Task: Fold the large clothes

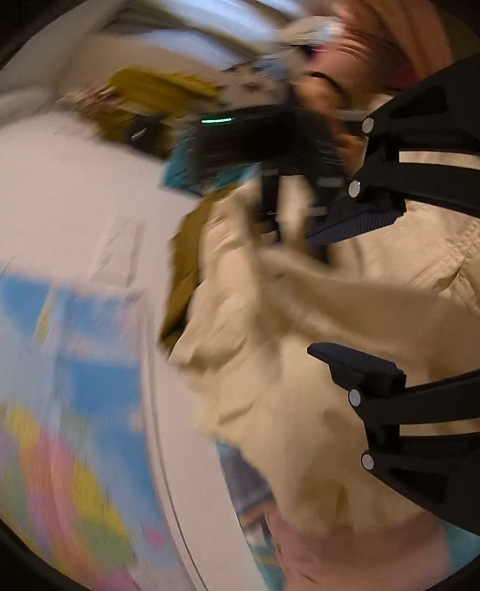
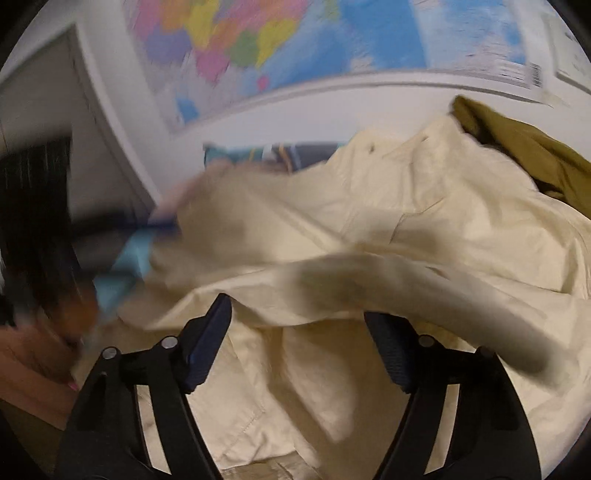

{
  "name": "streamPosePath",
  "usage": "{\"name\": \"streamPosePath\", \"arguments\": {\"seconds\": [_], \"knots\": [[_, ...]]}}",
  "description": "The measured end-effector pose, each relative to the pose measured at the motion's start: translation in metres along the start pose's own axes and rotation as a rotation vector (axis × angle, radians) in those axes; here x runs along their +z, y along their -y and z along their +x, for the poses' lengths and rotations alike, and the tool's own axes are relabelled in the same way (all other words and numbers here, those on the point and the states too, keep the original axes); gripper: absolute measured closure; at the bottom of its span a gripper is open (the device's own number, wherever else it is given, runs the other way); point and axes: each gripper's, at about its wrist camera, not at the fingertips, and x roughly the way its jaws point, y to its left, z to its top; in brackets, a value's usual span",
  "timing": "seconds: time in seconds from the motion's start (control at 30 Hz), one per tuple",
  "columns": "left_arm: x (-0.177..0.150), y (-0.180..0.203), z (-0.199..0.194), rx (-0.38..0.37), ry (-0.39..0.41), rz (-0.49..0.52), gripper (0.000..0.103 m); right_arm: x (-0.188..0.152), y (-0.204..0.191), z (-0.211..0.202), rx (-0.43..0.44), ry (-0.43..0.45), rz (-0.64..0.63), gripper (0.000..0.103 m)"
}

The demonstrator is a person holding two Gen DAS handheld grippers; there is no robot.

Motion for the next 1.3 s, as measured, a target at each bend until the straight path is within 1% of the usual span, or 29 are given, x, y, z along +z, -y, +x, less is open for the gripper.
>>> {"name": "streamPosePath", "arguments": {"seconds": [0.03, 0.07, 0.1, 0.17, 0.2, 0.23, 0.27, 0.3, 0.33, 0.4, 0.47, 0.5, 0.53, 0.57, 0.67, 0.73, 0.77, 0.8, 0.83, 0.87, 0.9, 0.93, 0.97, 1.0, 1.07, 1.13, 1.2, 1.23, 1.3], "knots": [[-0.003, 0.006, 0.009, -0.014, -0.023, 0.028, 0.038, 0.003, 0.003, -0.002, 0.007, 0.013, 0.020, 0.031], [-0.005, 0.012, 0.020, -0.044, -0.058, 0.060, 0.037, 0.007, 0.007, -0.006, 0.011, 0.029, 0.038, 0.032], [-0.008, 0.015, 0.027, -0.034, -0.074, 0.082, 0.036, 0.010, 0.008, -0.006, 0.016, 0.037, 0.047, 0.033], [-0.010, 0.024, 0.046, 0.058, -0.117, 0.147, 0.035, 0.016, 0.007, -0.002, 0.029, 0.038, 0.047, 0.033], [-0.009, 0.024, 0.062, 0.104, -0.164, 0.159, 0.045, 0.019, 0.005, -0.001, 0.032, 0.038, 0.041, 0.033], [-0.007, 0.022, 0.071, 0.152, -0.187, 0.153, 0.079, 0.019, 0.004, -0.002, 0.034, 0.040, 0.038, 0.033], [-0.005, 0.017, 0.080, 0.199, -0.210, 0.136, 0.093, 0.020, 0.003, -0.002, 0.036, 0.043, 0.040, 0.033], [-0.001, 0.009, 0.086, 0.214, -0.232, 0.095, 0.100, 0.019, 0.003, -0.004, 0.044, 0.047, 0.044, 0.033], [0.005, -0.003, 0.083, 0.229, -0.212, 0.030, 0.100, 0.016, 0.003, -0.006, 0.046, 0.056, 0.051, 0.033], [0.015, -0.025, 0.057, 0.259, -0.124, -0.055, 0.101, 0.010, 0.003, -0.011, 0.042, 0.051, 0.054, 0.033], [0.025, -0.051, 0.022, 0.238, -0.024, -0.177, 0.101, 0.004, 0.001, -0.010, 0.018, 0.031, 0.042, 0.030], [0.030, -0.068, -0.004, 0.242, 0.054, -0.253, 0.101, 0.002, -0.004, -0.003, 0.008, 0.003, 0.017, 0.028], [0.032, -0.079, -0.021, 0.253, 0.108, -0.292, 0.101, -0.002, -0.011, 0.003, 0.001, -0.022, -0.013, 0.027], [0.033, -0.093, -0.048, 0.283, 0.180, -0.346, 0.101, -0.004, -0.020, 0.012, -0.016, -0.052, -0.056, 0.025], [0.039, -0.104, -0.081, 0.315, 0.255, -0.400, 0.101, -0.013, -0.053, 0.052, -0.076, -0.146, -0.213, 0.021], [0.033, -0.113, -0.098, 0.337, 0.279, -0.439, 0.101, -0.018, -0.070, 0.077, -0.122, -0.192, -0.304, 0.021], [0.029, -0.118, -0.104, 0.328, 0.286, -0.466, 0.101, -0.021, -0.077, 0.088, -0.156, -0.211, -0.357, 0.024], [0.026, -0.121, -0.106, 0.317, 0.290, -0.484, 0.101, -0.024, -0.082, 0.097, -0.202, -0.229, -0.406, 0.036], [0.023, -0.124, -0.110, 0.313, 0.295, -0.502, 0.101, -0.025, -0.085, 0.106, -0.225, -0.250, -0.443, 0.044], [0.020, -0.123, -0.113, 0.311, 0.301, -0.507, 0.101, -0.024, -0.086, 0.107, -0.194, -0.243, -0.437, 0.070], [0.016, -0.126, -0.118, 0.312, 0.310, -0.515, 0.101, -0.018, -0.087, 0.104, -0.169, -0.234, -0.412, 0.088], [0.013, -0.128, -0.122, 0.312, 0.321, -0.523, 0.101, -0.013, -0.089, 0.100, -0.185, -0.213, -0.412, 0.094], [0.010, -0.129, -0.128, 0.305, 0.330, -0.525, 0.101, -0.007, -0.092, 0.091, -0.187, -0.172, -0.409, 0.095], [0.009, -0.132, -0.134, 0.293, 0.348, -0.530, 0.101, 0.002, -0.096, 0.078, -0.134, -0.123, -0.377, 0.096], [0.009, -0.134, -0.140, 0.289, 0.366, -0.531, 0.101, 0.011, -0.105, 0.063, -0.052, -0.082, -0.355, 0.096], [0.009, -0.133, -0.146, 0.282, 0.381, -0.519, 0.101, 0.012, -0.121, 0.062, -0.027, -0.071, -0.405, 0.096], [0.011, -0.131, -0.147, 0.266, 0.384, -0.516, 0.101, 0.007, -0.120, 0.081, -0.016, -0.129, -0.408, 0.096], [0.011, -0.130, -0.146, 0.260, 0.382, -0.511, 0.101, 0.002, -0.114, 0.093, -0.010, -0.171, -0.382, 0.095], [0.013, -0.125, -0.143, 0.256, 0.370, -0.495, 0.101, -0.007, -0.104, 0.109, 0.017, -0.233, -0.338, 0.089]]}}
